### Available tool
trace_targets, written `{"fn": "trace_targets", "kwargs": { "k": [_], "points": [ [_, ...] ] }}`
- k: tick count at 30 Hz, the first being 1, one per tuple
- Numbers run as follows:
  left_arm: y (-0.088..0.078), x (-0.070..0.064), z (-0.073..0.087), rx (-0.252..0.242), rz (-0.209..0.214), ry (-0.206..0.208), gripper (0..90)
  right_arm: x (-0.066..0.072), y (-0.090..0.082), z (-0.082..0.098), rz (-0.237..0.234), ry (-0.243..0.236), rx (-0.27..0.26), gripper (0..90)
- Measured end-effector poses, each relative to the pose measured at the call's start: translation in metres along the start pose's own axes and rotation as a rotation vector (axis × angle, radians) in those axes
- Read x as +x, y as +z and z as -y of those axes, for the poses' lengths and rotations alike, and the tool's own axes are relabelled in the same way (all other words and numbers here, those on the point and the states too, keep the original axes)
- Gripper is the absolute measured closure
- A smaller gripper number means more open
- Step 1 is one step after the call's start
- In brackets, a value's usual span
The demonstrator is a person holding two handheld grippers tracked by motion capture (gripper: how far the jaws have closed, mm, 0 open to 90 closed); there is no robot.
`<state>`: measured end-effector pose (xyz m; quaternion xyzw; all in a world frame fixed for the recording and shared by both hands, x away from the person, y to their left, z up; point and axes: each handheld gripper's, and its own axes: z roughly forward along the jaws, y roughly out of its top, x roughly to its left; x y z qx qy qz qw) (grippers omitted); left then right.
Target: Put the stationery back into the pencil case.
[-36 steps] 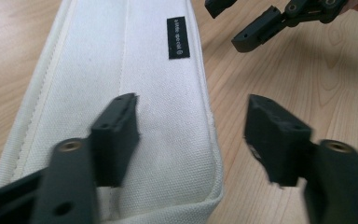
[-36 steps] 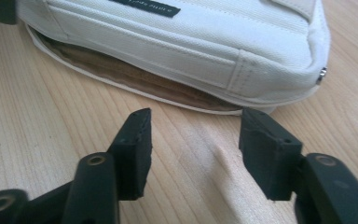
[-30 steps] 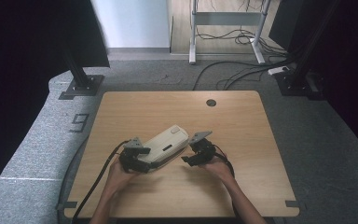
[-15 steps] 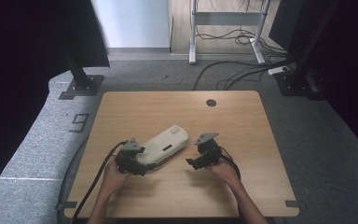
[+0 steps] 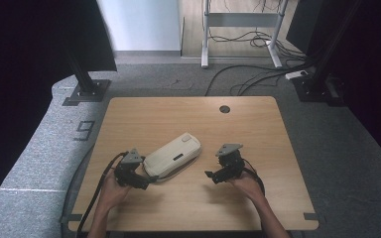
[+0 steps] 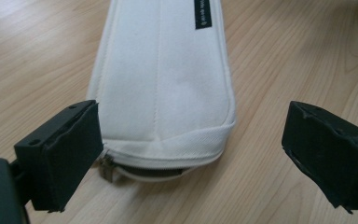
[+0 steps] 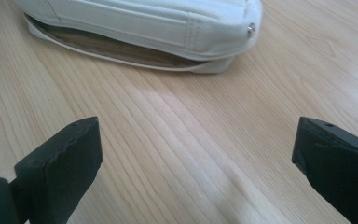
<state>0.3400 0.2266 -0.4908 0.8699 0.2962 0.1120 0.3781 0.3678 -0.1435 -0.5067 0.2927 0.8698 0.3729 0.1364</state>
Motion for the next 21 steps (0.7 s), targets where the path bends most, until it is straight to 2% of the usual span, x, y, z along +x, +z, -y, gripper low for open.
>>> {"fn": "trace_targets", "kwargs": {
  "k": [8,14,21],
  "points": [
    [-0.011,0.004,0.011,0.0,-0.037,-0.015,3.9,-0.006,-0.016,0.01,0.033,0.022,-0.023,1.3],
    [-0.018,0.009,0.021,-0.015,-0.039,-0.049,2.6,-0.012,-0.029,0.019,0.059,0.038,-0.027,1.3],
    [-0.022,0.011,0.031,-0.015,-0.051,-0.066,2.3,-0.019,-0.041,0.033,0.09,0.062,-0.02,1.3]
  ]
}}
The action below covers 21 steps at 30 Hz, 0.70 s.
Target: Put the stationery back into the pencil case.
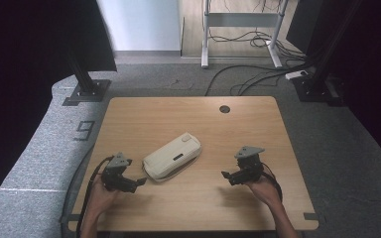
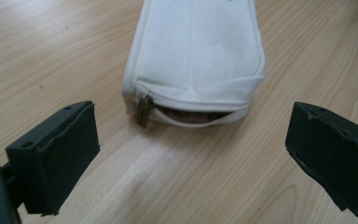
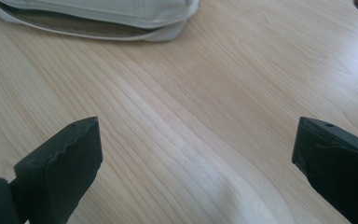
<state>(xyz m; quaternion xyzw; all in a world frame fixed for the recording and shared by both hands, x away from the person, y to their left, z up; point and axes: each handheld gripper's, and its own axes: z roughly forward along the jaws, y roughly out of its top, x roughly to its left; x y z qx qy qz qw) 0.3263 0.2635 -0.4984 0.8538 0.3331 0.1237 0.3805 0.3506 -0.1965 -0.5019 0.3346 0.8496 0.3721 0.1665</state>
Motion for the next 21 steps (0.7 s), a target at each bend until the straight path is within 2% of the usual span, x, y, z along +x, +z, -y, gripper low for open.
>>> {"fn": "trace_targets", "kwargs": {
  "k": [11,21],
  "points": [
    [0.004,0.007,0.019,0.017,-0.029,-0.03,0.0,-0.013,-0.016,0.026,0.048,0.059,0.004,1.1],
    [0.015,0.01,0.034,0.034,-0.042,-0.044,0.0,-0.013,-0.009,0.051,0.07,0.093,0.034,0.5]
  ]
}}
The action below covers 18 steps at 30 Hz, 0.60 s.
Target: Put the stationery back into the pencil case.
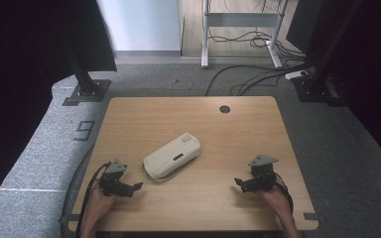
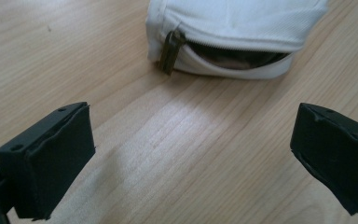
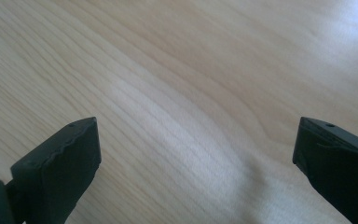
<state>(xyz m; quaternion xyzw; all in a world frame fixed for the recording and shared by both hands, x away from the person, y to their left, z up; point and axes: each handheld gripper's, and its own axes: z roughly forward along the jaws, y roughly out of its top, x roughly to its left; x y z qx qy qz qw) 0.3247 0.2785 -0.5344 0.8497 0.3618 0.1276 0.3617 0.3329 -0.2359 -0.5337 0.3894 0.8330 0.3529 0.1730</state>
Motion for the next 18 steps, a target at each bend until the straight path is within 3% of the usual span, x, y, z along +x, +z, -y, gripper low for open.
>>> {"fn": "trace_targets", "kwargs": {
  "k": [7,10,18],
  "points": [
    [0.009,0.001,0.006,0.032,-0.007,-0.003,0.0,0.0,0.005,0.012,-0.001,0.019,0.011,0.2],
    [0.013,-0.001,0.006,0.063,-0.025,0.016,0.0,0.0,0.009,0.018,-0.002,0.029,0.031,0.0],
    [0.014,-0.002,0.005,0.068,-0.034,0.014,0.0,0.002,0.01,0.022,0.008,0.04,0.011,0.0]
  ]
}}
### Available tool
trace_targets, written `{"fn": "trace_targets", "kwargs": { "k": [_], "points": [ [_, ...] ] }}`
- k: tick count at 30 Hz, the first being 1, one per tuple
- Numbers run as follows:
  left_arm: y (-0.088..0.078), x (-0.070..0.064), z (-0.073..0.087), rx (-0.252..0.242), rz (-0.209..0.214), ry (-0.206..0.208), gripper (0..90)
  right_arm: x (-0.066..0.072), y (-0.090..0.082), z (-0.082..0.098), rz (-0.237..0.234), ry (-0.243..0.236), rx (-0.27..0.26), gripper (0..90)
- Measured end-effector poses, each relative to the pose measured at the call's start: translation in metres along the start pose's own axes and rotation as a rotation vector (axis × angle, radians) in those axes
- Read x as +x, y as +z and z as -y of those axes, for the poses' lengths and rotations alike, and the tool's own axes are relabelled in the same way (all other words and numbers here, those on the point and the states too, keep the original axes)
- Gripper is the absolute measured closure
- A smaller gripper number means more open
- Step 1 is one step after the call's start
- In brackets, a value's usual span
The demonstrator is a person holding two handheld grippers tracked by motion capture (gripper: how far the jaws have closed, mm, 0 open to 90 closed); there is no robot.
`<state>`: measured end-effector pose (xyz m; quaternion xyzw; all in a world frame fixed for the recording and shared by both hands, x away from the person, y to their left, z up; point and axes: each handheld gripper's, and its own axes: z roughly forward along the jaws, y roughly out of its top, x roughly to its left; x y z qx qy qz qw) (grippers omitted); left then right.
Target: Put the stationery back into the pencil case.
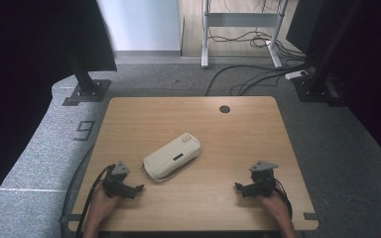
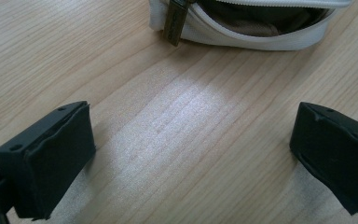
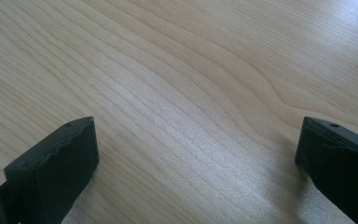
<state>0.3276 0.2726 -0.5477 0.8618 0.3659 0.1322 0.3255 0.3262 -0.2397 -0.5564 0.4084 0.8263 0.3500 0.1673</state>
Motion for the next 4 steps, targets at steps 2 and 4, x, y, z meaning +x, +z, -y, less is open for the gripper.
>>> {"fn": "trace_targets", "kwargs": {
  "k": [2,4],
  "points": [
    [0.0002,-0.0018,-0.0002,0.0,-0.015,-0.015,0.0,0.0002,-0.0003,0.0007,0.001,0.001,-0.001,0.0],
    [0.0003,-0.0023,-0.0002,-0.001,-0.018,-0.02,0.0,0.0003,-0.0003,0.0006,0.001,0.002,-0.001,0.0]
  ]
}}
